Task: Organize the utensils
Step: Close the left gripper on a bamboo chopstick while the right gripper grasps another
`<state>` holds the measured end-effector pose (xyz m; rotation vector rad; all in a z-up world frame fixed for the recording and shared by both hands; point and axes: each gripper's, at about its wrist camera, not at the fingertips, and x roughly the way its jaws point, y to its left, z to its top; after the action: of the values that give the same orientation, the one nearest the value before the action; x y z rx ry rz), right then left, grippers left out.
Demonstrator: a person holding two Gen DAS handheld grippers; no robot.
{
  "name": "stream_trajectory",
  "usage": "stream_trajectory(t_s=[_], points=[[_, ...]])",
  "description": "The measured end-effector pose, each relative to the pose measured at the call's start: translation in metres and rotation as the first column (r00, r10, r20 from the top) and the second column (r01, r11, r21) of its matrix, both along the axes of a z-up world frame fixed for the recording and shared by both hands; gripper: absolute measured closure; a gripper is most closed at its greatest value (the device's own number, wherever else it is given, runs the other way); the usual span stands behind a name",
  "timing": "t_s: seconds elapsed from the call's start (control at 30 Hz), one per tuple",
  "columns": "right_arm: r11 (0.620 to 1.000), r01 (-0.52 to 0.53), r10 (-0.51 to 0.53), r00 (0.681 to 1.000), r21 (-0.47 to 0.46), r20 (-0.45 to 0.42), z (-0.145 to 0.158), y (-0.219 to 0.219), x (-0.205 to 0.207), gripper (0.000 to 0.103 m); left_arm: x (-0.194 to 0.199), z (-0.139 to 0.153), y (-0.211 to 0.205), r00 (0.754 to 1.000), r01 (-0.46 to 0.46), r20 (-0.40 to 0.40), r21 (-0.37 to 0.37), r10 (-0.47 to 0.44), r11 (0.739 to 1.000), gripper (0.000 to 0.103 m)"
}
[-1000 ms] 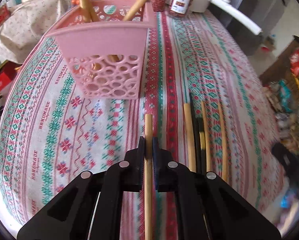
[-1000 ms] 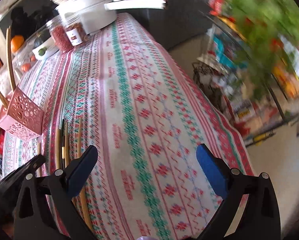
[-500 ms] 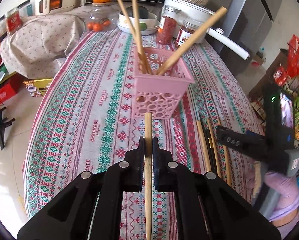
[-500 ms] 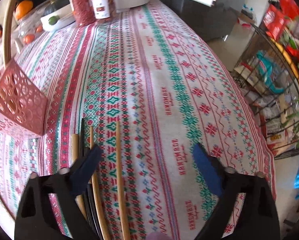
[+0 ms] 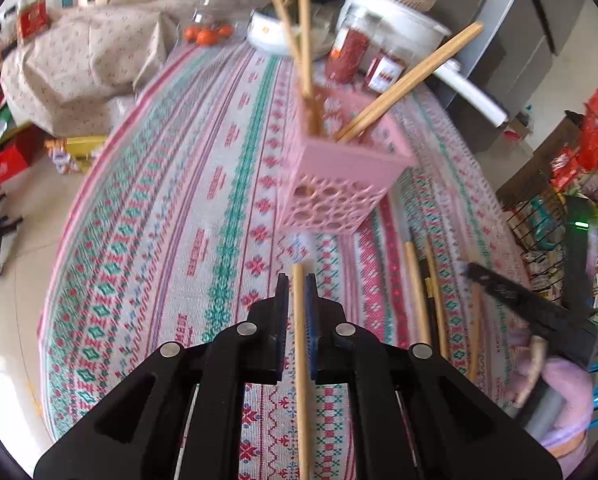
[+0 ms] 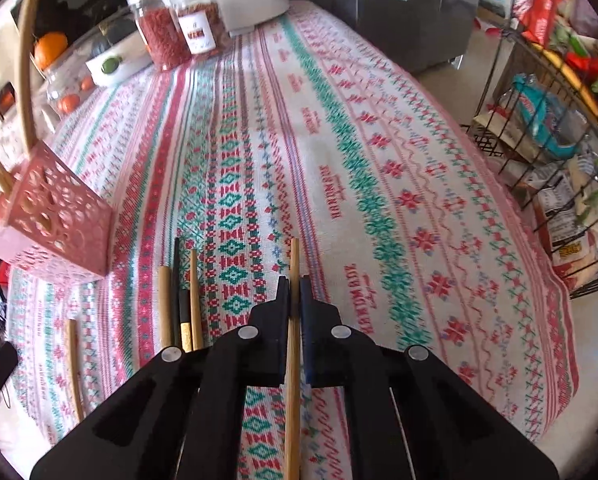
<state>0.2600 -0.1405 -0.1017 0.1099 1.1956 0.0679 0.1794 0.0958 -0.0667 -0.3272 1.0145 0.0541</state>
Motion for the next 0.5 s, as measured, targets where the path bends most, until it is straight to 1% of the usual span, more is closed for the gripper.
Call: stream_trajectory(t_s=[0.03,0.07,0.1,0.17,0.2,0.23,0.3,0.33,0.37,0.4,0.43,0.47,0.5], points=[[1.0,-0.001,0.001,1.0,0.009,0.008,0.003,-0.002,-0.002,0.097,0.005,-0.006,0.0,0.999,0.003,-0.034,-0.013,-0.003,1.0,0.089],[1.0,-0.002,0.001,1.0,0.022,0.021,0.008,-0.004,-0.005,0.097,0.008,-0.011,0.0,0.998,0.001,-0.059,-0.016,-0.002,1.0,0.085],[0.999,-0.002,0.001,1.0,0.037,0.031,0.013,-0.007,-0.007,0.097,0.012,-0.015,-0.001,0.996,-0.017,-0.084,0.003,0.017,1.0,0.079],[0.997,0.0,-0.003,0.999,0.071,0.044,0.02,-0.014,-0.011,0.097,0.019,-0.02,-0.004,0.994,-0.033,-0.103,0.032,0.037,0.999,0.073],[0.996,0.002,-0.006,0.999,0.089,0.053,0.024,-0.017,-0.013,0.097,0.026,-0.023,-0.007,0.993,-0.039,-0.114,0.033,0.042,0.999,0.068],[0.994,0.002,-0.009,0.998,0.105,0.07,0.03,-0.021,-0.016,0.097,0.03,-0.025,-0.009,0.991,-0.042,-0.122,0.033,0.046,0.999,0.066],[0.992,-0.004,-0.008,0.995,0.122,0.099,0.04,-0.025,-0.02,0.097,0.04,-0.032,-0.013,0.986,-0.05,-0.157,0.058,0.059,0.997,0.066],[0.991,-0.007,-0.008,0.994,0.131,0.113,0.045,-0.026,-0.021,0.097,0.047,-0.04,-0.015,0.978,-0.05,-0.197,0.08,0.065,0.996,0.066],[0.989,-0.013,-0.006,0.991,0.145,0.131,0.051,-0.028,-0.024,0.097,0.049,-0.043,-0.018,0.979,-0.047,-0.193,0.112,0.068,0.993,0.065],[0.987,-0.02,-0.004,0.989,0.158,0.148,0.057,-0.03,-0.026,0.097,0.051,-0.047,-0.025,0.976,-0.032,-0.205,0.174,0.068,0.984,0.065],[0.986,-0.025,-0.002,0.987,0.166,0.16,0.061,-0.032,-0.028,0.097,0.051,-0.049,-0.031,0.98,-0.017,-0.19,0.207,0.057,0.978,0.07],[0.984,-0.034,0.003,0.984,0.176,0.177,0.066,-0.033,-0.03,0.097,0.05,-0.049,-0.034,0.983,-0.007,-0.18,0.217,0.047,0.976,0.075],[0.983,-0.041,0.006,0.982,0.181,0.187,0.07,-0.033,-0.033,0.097,0.049,-0.05,-0.037,0.985,0.011,-0.171,0.214,0.026,0.977,0.088]])
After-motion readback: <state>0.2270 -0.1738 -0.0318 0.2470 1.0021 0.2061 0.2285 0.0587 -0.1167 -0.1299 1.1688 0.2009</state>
